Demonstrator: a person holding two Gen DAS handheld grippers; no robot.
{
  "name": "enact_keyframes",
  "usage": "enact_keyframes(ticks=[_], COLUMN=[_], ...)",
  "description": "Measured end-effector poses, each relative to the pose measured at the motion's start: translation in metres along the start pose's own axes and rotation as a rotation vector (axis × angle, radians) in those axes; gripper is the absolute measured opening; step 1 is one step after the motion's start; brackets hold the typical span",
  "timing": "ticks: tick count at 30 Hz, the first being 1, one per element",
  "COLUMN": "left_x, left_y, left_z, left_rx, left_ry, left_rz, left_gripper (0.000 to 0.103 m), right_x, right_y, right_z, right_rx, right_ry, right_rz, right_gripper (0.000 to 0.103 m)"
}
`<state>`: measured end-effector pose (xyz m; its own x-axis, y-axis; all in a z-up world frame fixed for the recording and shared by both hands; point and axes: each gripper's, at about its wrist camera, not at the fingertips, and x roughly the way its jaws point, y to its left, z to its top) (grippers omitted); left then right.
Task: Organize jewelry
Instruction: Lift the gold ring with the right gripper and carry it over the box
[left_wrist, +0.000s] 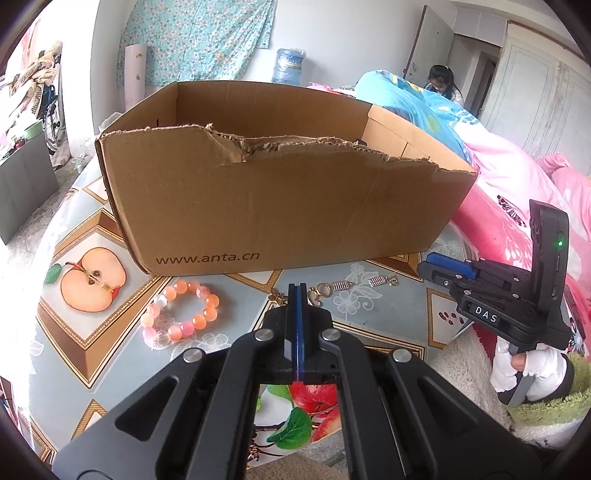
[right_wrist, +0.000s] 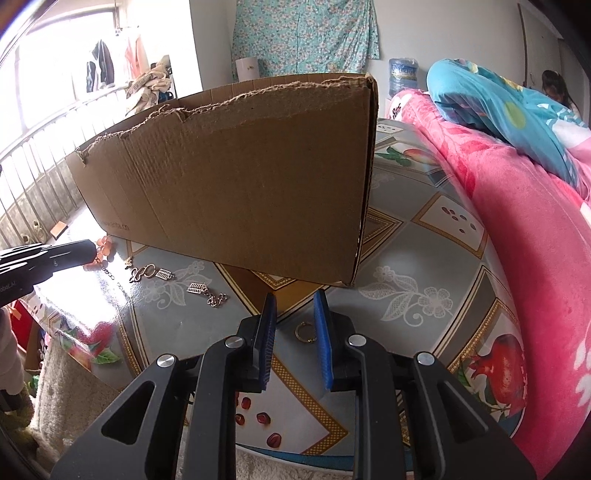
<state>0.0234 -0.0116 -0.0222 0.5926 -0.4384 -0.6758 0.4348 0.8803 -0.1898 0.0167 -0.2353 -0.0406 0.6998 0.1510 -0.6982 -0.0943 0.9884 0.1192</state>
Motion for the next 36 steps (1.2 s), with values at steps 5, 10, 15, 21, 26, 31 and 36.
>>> enact_keyframes(ticks=[5, 10, 15, 21, 26, 31, 36], left_x=[0.0, -0.001, -0.003, -0.002, -0.001, 0.002, 0.004], left_y=[0.0, 0.001, 0.003, 0.006, 0.006, 0.005, 0.005], left_z=[0.001, 0.001, 0.002, 0.003, 0.003, 0.004, 0.003], left_rx=[0.003, 0.001, -0.002, -0.016, -0.015, -0.016, -0.02], left_ry=[-0.003, -0.006, -0.01, -0.008, -0.005, -0.001, 0.001], left_rz=[-0.001, -0.002, 0.001, -0.001, -0.003, -0.005, -0.003], left_gripper=[0.0, 0.0, 0.0, 0.0, 0.0, 0.0, 0.0], right_x=[-0.019, -0.019, -0.01, -0.005, -0.006, 0.001, 0.004], right_y=[-0.004, 0.003, -0.001, 0.0, -0.003, -0.003, 0.004], right_z=[-0.004, -0.013, -0.009, -0.003, -0.001, 0.003, 0.004], right_rx=[0.033, 0.042, 0.076, 0.066, 0.055, 0.032, -0.022], right_ry=[-0.022, 0.032, 0.027, 0.022, 0.013, 0.028, 0.022], right_rz=[0.008, 0.026, 0.027, 0.011, -0.022, -0.011, -0.043], right_gripper=[0.021, 0.021, 0.021, 0.021, 0.021, 0.021, 0.019])
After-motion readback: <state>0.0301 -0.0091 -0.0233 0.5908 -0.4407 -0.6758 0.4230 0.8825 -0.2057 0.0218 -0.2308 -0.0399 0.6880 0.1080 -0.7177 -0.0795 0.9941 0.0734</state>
